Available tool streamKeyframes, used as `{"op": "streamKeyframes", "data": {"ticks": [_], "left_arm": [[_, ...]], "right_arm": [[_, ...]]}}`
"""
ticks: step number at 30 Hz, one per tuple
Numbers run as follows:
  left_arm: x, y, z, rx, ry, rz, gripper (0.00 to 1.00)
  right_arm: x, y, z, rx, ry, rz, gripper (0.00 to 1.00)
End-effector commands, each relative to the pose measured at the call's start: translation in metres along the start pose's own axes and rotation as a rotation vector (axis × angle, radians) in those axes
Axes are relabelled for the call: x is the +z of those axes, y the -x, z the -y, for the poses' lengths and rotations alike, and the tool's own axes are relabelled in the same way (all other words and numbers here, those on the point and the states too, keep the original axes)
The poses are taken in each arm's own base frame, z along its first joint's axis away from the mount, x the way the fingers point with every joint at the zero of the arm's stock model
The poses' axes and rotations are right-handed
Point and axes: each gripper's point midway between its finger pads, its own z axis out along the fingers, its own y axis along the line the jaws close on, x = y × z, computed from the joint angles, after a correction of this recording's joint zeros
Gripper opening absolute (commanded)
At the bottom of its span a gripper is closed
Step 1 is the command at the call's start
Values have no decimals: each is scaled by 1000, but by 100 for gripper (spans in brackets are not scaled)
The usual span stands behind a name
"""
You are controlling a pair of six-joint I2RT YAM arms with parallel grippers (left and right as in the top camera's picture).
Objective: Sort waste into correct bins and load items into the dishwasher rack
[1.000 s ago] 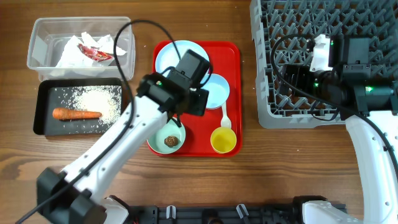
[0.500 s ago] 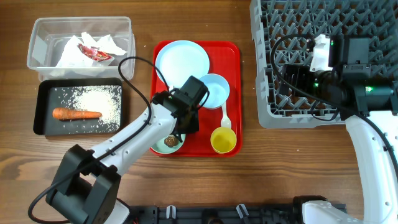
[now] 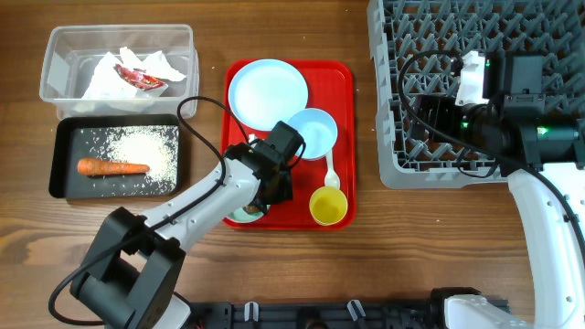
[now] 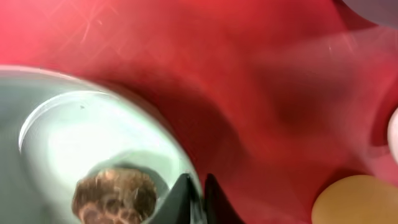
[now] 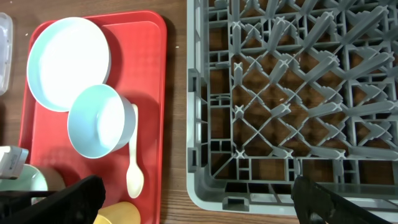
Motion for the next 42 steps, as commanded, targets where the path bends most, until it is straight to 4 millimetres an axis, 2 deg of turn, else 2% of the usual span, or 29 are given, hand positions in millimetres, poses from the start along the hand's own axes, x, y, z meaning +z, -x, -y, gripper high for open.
{"op": "streamKeyframes", "data": {"ticks": [1, 5, 10, 13, 16, 21, 24, 27, 30, 34, 37, 42], "left_arm": [[2, -6, 4, -2, -27, -30, 4], [-18, 8, 16, 12, -112, -5, 4], [-79, 48, 20, 12, -264, 108, 4], [-114, 66, 11, -24, -350, 185, 4], [-139, 76, -4, -85, -421, 227, 4], [-163, 83, -22, -129, -523, 251, 4], [-174, 87, -30, -131, -596, 257, 4], [-183, 94, -49, -140, -663, 277, 4], [-190, 102, -79, -134, -692, 328, 4], [-194, 115, -132, -176, -668, 425, 4], [-193, 120, -156, -202, -687, 454, 4], [-182, 127, -181, -239, -779, 455, 4]], "right_arm": [[-2, 6, 3, 19, -18, 13, 100], [-2, 7, 3, 18, -19, 14, 100], [-2, 6, 4, 19, -19, 10, 100], [-2, 6, 4, 19, -19, 11, 99], [-2, 6, 3, 18, -19, 14, 100], [-2, 8, 3, 16, -18, 18, 100], [-2, 7, 3, 16, -19, 18, 100], [-2, 7, 3, 16, -19, 17, 100], [-2, 7, 3, 16, -19, 16, 100], [-2, 7, 3, 15, -19, 17, 100], [-2, 8, 3, 15, -18, 21, 100], [-2, 6, 4, 16, -19, 11, 100]]}}
